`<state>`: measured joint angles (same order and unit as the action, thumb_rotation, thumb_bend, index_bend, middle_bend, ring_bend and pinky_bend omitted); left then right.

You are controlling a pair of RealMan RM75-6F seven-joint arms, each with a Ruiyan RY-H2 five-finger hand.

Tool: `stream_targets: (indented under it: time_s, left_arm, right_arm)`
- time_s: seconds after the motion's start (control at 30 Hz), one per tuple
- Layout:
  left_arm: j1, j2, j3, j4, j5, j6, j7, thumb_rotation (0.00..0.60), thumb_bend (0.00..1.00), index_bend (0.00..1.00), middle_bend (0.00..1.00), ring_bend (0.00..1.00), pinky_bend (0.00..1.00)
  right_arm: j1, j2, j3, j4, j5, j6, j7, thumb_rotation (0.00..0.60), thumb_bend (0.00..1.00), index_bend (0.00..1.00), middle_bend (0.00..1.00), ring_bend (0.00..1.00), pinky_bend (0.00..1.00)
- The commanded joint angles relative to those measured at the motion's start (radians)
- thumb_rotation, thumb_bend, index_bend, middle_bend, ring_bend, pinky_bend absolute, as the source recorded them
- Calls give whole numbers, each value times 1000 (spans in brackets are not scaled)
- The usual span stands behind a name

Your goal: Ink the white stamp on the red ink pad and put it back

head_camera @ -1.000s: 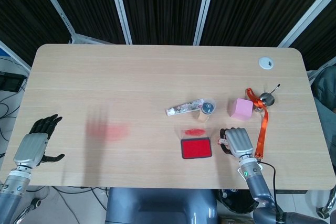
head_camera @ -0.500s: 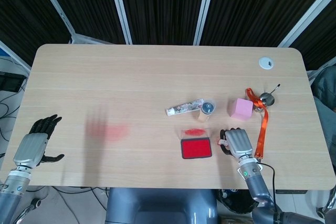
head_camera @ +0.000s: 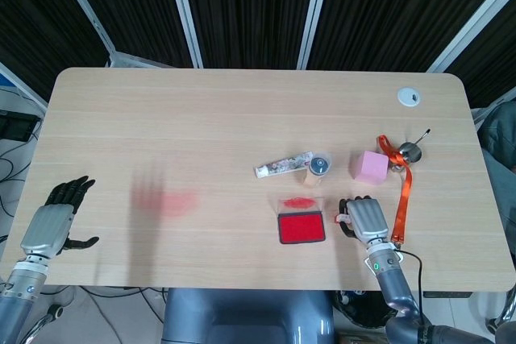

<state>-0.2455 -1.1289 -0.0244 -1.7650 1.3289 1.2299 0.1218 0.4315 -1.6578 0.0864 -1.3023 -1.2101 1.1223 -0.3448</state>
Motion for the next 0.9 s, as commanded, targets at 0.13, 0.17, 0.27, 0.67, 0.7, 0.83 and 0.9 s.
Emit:
stream_targets:
  time_s: [0.13, 0.17, 0.27, 0.67, 0.7, 0.83, 0.9]
  left_arm:
    - [0, 0, 0, 0, 0, 1, 0, 600, 5, 0, 0, 0, 0]
    - [0, 0, 1, 0, 0, 1, 1, 600, 5, 0, 0, 0, 0]
    - [0, 0, 2, 0, 2, 0, 4, 600, 5, 0, 0, 0, 0]
    - [0, 0, 1, 1, 1, 1, 4, 600, 6, 0, 0, 0, 0]
    - [0, 0, 1, 1, 1, 1, 4, 600, 5, 0, 0, 0, 0]
    - [0, 0, 1, 0, 2, 0, 4, 600, 5, 0, 0, 0, 0]
    - [0, 0, 1, 0, 1, 0, 4, 600, 5, 0, 0, 0, 0]
  right_arm:
    - [-1, -3, 0, 4, 0, -1, -5, 600, 454, 757, 539, 461, 415]
    - [-2, -3, 0, 5, 0, -1, -6, 600, 453, 755, 538, 459, 413]
    - [-3, -4, 0, 8, 0, -1, -11, 600, 449, 750, 534, 456, 402]
    - [-7, -8, 4, 12, 8, -4, -29, 600, 423, 692, 498, 428, 385]
    - [-7, -8, 5, 12, 9, -4, -30, 600, 422, 690, 497, 428, 385]
    - [-9, -9, 6, 11, 13, -6, -37, 600, 419, 672, 486, 422, 385]
    - [-9, -9, 6, 9, 16, -9, -41, 600, 415, 657, 477, 413, 385]
